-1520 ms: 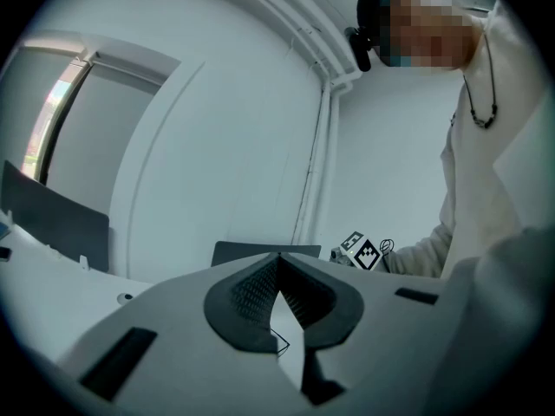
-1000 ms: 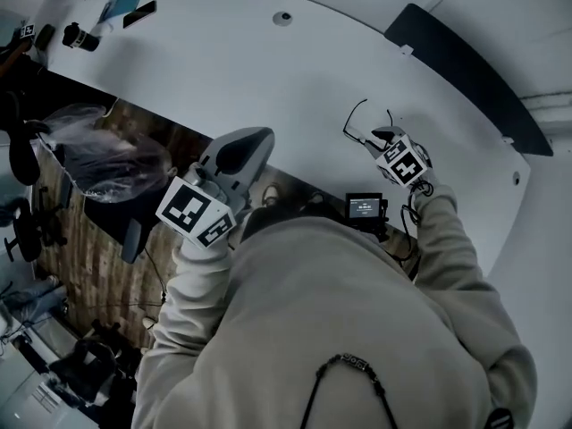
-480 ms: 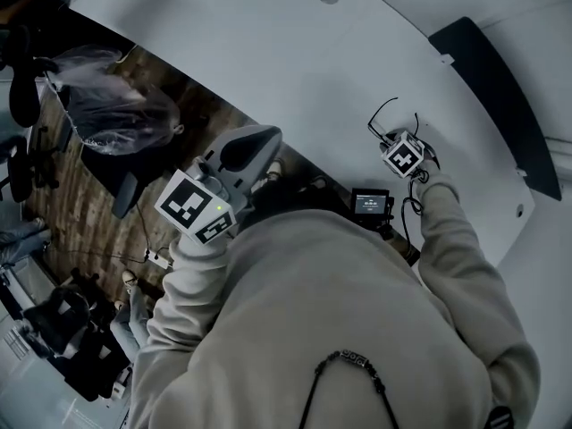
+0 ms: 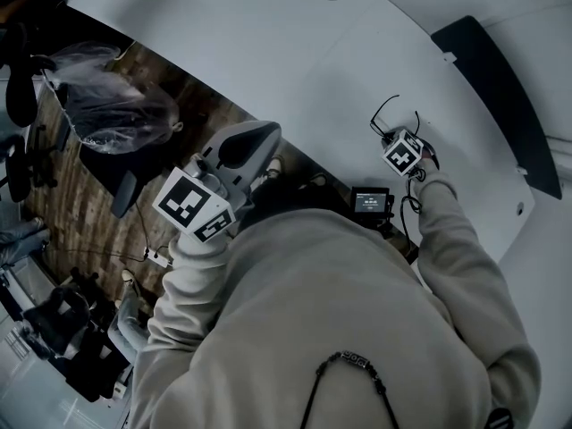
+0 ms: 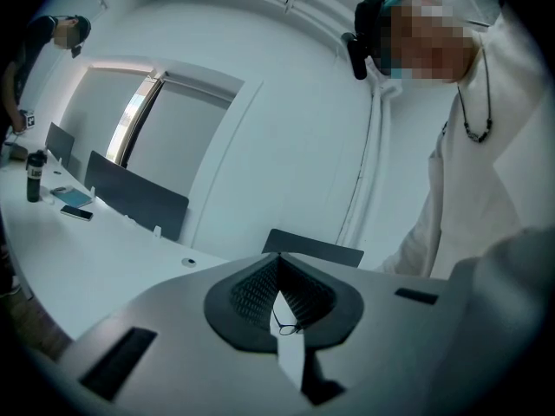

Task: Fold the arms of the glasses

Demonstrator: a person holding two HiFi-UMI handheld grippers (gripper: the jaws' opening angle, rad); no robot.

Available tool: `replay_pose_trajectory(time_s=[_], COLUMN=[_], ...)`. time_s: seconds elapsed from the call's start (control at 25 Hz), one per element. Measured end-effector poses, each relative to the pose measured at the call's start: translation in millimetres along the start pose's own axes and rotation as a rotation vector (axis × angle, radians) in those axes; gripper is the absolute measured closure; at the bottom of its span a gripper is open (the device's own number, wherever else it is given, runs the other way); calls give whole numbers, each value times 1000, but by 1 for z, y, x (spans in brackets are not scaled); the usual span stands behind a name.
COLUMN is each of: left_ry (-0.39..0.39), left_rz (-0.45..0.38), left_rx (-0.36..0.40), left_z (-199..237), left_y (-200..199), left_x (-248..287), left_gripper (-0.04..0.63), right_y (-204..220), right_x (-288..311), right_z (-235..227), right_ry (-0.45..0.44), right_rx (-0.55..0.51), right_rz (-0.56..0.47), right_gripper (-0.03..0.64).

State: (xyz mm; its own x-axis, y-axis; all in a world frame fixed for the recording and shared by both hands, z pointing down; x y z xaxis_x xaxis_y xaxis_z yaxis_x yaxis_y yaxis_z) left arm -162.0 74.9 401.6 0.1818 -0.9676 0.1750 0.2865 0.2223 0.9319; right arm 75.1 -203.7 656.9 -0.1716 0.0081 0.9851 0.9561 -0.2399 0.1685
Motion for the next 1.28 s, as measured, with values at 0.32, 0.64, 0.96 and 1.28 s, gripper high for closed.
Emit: replay_pose_trajectory(time_s=[0.32,0.64,0.96,1.28], left_ry=[53,124,231,456], left_rz=[-21,-4,-3,13], left_rx=[24,68,109,144], left_z=[0,2,11,-13], left_y=[-1,0,-16,-25], left_x=[9,5,16,45], left_gripper=[591,591,591,591], right_y=[5,-6,-23,-19], right_x=[-37,-74,-138,-217], right_z=[-1,9,33,74], right_ry=[46,126,204,346], right_rx=[48,101,193,276], right_rz=[-40,-107,-227,-309], right_gripper=[557,557,557,557])
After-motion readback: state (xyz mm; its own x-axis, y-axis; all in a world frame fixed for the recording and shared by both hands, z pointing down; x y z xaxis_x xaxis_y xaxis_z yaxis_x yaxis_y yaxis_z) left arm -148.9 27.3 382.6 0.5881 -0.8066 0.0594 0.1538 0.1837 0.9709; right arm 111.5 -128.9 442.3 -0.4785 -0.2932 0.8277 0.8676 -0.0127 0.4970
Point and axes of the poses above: the fingertips, and each gripper's own axes: x forward along the fingers, z to its left, y out of its underside, the point moved 10 cm from there along -x, backward along the fingers, and after that the axes turned 2 degrees about x, right-handed, at the moved point
